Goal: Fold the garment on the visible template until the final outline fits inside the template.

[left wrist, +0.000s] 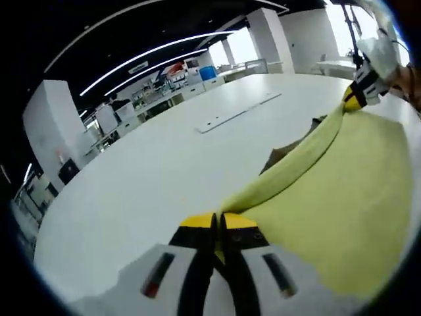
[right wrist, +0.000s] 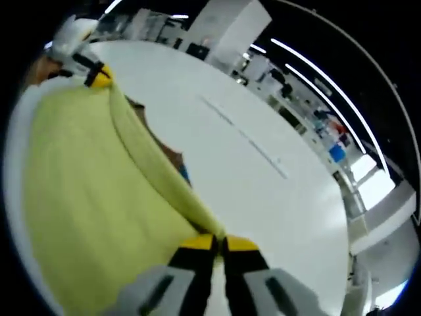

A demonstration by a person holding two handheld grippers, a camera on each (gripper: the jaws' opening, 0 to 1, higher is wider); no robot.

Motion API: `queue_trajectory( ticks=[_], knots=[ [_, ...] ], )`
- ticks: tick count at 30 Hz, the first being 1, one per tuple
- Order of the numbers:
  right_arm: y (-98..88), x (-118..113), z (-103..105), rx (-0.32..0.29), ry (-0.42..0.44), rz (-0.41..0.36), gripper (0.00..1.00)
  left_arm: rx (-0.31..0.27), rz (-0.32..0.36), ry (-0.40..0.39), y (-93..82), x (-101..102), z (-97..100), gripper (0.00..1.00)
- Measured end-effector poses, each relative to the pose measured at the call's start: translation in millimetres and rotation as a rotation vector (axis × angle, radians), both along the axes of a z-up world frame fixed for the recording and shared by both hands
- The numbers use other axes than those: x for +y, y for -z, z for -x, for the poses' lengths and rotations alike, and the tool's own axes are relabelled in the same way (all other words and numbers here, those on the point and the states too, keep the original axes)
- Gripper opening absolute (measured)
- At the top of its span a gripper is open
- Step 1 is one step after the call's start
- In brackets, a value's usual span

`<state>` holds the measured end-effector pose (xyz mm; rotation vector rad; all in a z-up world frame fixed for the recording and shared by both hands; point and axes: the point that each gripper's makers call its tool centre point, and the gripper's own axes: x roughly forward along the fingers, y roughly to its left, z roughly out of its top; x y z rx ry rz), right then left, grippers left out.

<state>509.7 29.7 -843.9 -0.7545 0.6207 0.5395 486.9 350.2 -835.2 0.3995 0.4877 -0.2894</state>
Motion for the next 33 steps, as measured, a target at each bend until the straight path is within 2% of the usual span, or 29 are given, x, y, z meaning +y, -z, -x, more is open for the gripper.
queue_trajectory(
  ticks=[4, 8, 10, 13, 16, 20, 25, 27, 30, 31, 33],
  knots=[
    [-0.4, 1, -1, 0.010, -0.006, -0.030, 0.02, -0.001, 0.008, 0.004, 3.1, 0, -1.5, 0.01],
    [-1.5, 1, -3, 0.036, 0.014, -0.083, 0.04, -0.001, -0.032, 0.030, 1.9, 2, -2.0, 0.03],
    [-4.7, 0, -2, 0.048, 0.033, -0.119, 0.08, -0.015, -0.048, 0.052, -2.0, 3, -1.7, 0.07],
    [-10.2, -3, 0, 0.059, 0.070, -0.189, 0.21, -0.024, -0.074, 0.109, -8.6, -1, 5.2, 0.11],
    [-14.9, -4, 5, 0.066, 0.066, -0.222, 0.25, -0.022, -0.100, 0.154, -8.4, 2, 10.4, 0.13],
    [-16.0, -6, 11, 0.052, 0.027, -0.188, 0.25, -0.024, -0.165, 0.174, -11.9, 8, 16.7, 0.14],
    [-10.3, -12, 9, 0.038, 0.015, -0.132, 0.25, -0.003, -0.181, 0.182, -4.8, 15, 11.3, 0.14],
    [-11.7, -10, 5, 0.010, -0.012, -0.107, 0.22, -0.004, -0.194, 0.185, -2.1, 16, 7.3, 0.12],
    [-9.2, -7, 3, -0.001, -0.056, -0.066, 0.15, 0.005, -0.214, 0.186, 0.5, 16, 2.6, 0.04],
    [-6.6, -10, 3, 0.007, -0.067, -0.026, 0.15, 0.003, -0.223, 0.189, -1.2, 14, 3.0, 0.04],
    [-6.6, -9, 1, -0.006, -0.073, -0.009, 0.12, -0.005, -0.225, 0.187, -2.1, 19, 2.5, 0.03]
  ],
)
